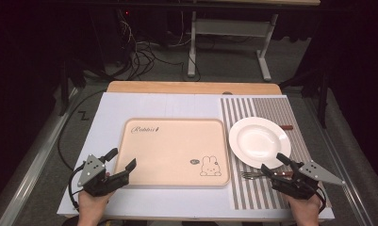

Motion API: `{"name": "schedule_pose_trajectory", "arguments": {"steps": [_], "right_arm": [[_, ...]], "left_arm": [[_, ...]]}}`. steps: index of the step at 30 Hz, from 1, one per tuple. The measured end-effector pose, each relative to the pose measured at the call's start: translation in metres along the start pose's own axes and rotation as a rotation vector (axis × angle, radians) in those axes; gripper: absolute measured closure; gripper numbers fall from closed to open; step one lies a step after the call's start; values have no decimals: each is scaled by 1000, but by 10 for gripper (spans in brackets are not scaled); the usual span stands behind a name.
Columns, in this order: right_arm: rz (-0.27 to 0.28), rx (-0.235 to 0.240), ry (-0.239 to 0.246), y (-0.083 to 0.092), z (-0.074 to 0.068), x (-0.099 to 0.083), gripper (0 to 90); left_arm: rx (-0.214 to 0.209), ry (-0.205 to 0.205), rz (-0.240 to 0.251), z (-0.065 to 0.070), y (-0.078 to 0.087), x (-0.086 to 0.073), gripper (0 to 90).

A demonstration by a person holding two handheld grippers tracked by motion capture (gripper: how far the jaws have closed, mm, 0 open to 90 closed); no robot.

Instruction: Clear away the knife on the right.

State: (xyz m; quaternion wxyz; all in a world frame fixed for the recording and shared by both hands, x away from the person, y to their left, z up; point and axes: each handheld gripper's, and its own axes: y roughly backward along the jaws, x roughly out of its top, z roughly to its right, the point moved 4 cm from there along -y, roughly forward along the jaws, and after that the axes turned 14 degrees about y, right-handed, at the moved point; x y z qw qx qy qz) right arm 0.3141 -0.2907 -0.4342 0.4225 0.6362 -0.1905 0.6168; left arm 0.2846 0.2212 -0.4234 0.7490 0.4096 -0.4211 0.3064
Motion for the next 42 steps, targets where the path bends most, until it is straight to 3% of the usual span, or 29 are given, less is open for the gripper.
{"name": "schedule_pose_trajectory", "arguments": {"steps": [15, 18, 25, 42], "right_arm": [[0, -10, 5, -1, -1, 2, 252], [16, -16, -13, 2, -2, 3, 257], [7, -30, -4, 1, -2, 3, 262], [-15, -12, 39, -9, -4, 10, 289]], "left_arm": [[-4, -2, 2, 1, 1, 0, 235], [-9, 0, -1, 1, 0, 0, 232], [-13, -4, -6, 3, 0, 0, 231], [-8, -4, -9, 3, -1, -1, 225]]}}
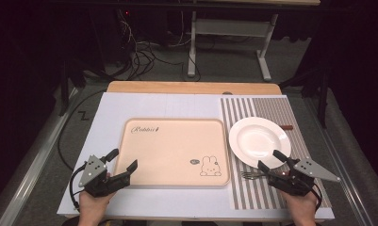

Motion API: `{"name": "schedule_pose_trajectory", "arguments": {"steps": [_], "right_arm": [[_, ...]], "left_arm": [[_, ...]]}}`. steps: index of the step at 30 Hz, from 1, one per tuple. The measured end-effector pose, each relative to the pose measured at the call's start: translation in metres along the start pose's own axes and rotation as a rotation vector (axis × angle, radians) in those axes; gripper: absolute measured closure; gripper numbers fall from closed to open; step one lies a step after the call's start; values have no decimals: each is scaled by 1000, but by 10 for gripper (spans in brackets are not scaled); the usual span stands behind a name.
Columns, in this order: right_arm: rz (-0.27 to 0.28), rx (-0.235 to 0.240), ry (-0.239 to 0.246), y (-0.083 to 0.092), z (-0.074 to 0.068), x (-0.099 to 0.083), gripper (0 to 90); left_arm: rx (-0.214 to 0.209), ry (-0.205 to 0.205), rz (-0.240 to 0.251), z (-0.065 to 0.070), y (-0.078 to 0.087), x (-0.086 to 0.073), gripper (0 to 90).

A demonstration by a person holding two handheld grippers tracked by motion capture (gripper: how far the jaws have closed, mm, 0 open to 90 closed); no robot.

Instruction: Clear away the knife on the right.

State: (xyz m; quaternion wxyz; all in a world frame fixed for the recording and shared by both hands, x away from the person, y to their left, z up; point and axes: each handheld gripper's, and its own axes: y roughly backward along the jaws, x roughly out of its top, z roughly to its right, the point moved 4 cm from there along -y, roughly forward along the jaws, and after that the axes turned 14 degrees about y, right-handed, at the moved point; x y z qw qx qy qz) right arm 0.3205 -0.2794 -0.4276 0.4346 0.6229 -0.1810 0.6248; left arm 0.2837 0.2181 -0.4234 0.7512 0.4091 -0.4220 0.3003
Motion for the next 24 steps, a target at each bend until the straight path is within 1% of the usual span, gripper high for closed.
{"name": "schedule_pose_trajectory", "arguments": {"steps": [6, 8, 9, 10, 15, 20, 23, 24], "right_arm": [[-8, 3, 7, -7, 2, 5, 291], [-10, -17, 16, -10, 4, 7, 281], [-10, -17, 16, -10, 4, 7, 281], [-13, -28, 16, -12, 6, 8, 280], [-21, -37, 12, -16, 9, 8, 278], [-26, -47, 0, -21, 14, 8, 278], [-27, -49, -5, -22, 16, 8, 278], [-28, -54, -8, -24, 17, 8, 278]], "left_arm": [[3, 5, -4, -1, -1, 0, 226], [3, 4, -3, -1, 0, 0, 228], [3, 4, -3, -1, 0, 0, 230], [1, 3, 7, 0, 0, 0, 232], [7, 2, -1, 0, 0, 0, 232], [26, 25, 7, -4, 0, 0, 228], [25, 33, 4, -5, 0, 0, 224], [24, 37, -6, -6, -1, -1, 214]]}}
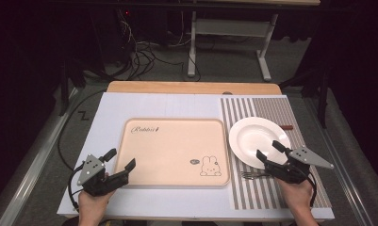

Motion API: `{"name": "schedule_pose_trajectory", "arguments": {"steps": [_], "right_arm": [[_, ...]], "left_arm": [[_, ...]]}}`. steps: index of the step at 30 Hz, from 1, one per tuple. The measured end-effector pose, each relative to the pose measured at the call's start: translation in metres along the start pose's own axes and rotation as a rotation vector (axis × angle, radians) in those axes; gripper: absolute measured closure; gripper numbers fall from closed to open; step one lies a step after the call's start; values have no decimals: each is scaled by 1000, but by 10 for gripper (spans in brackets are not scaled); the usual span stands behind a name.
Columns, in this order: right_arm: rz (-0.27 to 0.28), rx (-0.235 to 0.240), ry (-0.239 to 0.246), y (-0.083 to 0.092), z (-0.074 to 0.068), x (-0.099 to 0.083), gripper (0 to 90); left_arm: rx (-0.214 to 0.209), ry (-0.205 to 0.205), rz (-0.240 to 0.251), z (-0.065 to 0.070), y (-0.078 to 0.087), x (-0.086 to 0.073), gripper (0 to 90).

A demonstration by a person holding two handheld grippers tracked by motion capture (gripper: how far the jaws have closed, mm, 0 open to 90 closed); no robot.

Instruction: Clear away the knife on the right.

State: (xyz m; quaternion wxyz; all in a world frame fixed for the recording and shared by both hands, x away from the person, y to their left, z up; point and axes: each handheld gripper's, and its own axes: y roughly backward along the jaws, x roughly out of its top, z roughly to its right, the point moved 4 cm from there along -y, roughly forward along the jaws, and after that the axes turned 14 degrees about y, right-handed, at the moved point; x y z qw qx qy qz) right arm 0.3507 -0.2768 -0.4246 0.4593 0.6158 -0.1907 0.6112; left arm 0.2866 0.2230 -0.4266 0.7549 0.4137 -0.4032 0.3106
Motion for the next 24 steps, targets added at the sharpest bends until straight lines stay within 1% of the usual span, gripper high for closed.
{"name": "schedule_pose_trajectory", "arguments": {"steps": [3, 8, 11, 15, 24], "right_arm": [[-6, 1, -3, -2, 1, 0, 278], [-14, -15, -8, -5, 7, -1, 278], [-15, -20, -14, -6, 9, -1, 278], [-18, -28, -26, -8, 12, -1, 278], [-30, -35, -32, -17, 21, 2, 278]], "left_arm": [[7, -9, -8, 0, -1, -1, 205], [10, -23, -5, 1, -1, 0, 201], [13, -23, -7, 1, -2, -1, 199], [2, -10, -23, 0, -3, -1, 188], [24, -24, -39, 1, -6, -3, 199]]}}
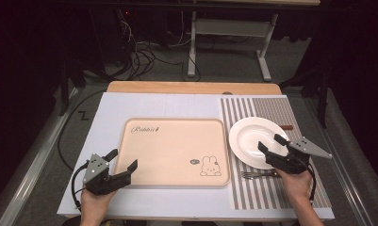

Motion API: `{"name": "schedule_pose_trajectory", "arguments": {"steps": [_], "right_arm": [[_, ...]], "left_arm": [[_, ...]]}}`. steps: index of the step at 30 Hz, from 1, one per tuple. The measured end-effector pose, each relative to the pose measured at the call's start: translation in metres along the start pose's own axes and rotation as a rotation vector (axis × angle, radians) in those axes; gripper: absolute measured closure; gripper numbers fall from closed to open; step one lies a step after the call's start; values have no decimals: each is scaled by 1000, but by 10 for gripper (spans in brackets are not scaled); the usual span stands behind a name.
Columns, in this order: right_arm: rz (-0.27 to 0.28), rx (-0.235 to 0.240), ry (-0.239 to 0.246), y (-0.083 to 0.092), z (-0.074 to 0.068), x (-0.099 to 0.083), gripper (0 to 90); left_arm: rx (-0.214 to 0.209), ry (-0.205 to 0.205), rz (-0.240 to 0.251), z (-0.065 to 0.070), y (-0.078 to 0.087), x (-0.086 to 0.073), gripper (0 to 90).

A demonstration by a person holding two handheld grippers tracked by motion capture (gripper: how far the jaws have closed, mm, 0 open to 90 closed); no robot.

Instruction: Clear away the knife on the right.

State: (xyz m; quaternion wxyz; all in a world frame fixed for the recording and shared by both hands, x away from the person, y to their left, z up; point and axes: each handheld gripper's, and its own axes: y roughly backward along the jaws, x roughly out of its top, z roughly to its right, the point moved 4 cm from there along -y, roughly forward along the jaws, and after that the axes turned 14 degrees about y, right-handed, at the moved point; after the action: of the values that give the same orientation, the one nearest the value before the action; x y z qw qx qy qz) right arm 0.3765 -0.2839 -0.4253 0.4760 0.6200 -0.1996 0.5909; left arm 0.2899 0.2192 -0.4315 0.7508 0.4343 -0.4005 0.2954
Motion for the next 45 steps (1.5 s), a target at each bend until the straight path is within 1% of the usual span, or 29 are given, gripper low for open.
{"name": "schedule_pose_trajectory", "arguments": {"steps": [7, 14, 21, 22, 23, 24, 27, 28, 30, 32, 33, 34, 37, 41, 42, 45], "right_arm": [[-12, -9, 4, -6, 4, 5, 280], [-14, -19, -13, -13, 11, 11, 280], [-34, -29, -2, -17, 16, 13, 280], [-43, -31, -9, -18, 20, 13, 280], [-43, -31, -9, -18, 20, 13, 280], [-45, -34, -31, -18, 24, 14, 284], [-47, -36, -39, -18, 28, 15, 287], [-58, -38, -49, -19, 31, 14, 287], [-63, -40, -53, -20, 33, 14, 287], [-62, -36, -81, -22, 38, 13, 286], [-62, -36, -81, -22, 38, 13, 286], [-61, -33, -92, -24, 40, 13, 285], [-64, -30, -88, -26, 40, 14, 283], [-80, -24, -84, -30, 44, 17, 289], [-106, -31, -81, -32, 47, 19, 295], [-141, -33, -74, -35, 55, 21, 306]], "left_arm": [[-4, -6, -5, 1, 0, 0, 202], [-3, -2, -2, 0, 1, 0, 204], [0, -2, -3, 0, 0, 0, 205], [2, -4, -3, 0, 0, 0, 206], [2, -4, -3, 0, 0, 0, 206], [4, -5, 0, 0, 0, 0, 207], [8, -3, 4, 0, 1, 0, 208], [9, -3, 6, 0, 1, 0, 209], [9, -4, 6, 0, 1, 0, 209], [9, -6, 6, 0, 2, 0, 209], [9, -6, 6, 0, 2, 0, 209], [8, -5, 7, 0, 2, 0, 209], [7, -6, 9, 0, 2, 0, 209], [7, -9, 9, 0, 2, 0, 209], [7, -10, 8, 0, 2, 0, 209], [9, -8, 8, 0, 1, 0, 208]]}}
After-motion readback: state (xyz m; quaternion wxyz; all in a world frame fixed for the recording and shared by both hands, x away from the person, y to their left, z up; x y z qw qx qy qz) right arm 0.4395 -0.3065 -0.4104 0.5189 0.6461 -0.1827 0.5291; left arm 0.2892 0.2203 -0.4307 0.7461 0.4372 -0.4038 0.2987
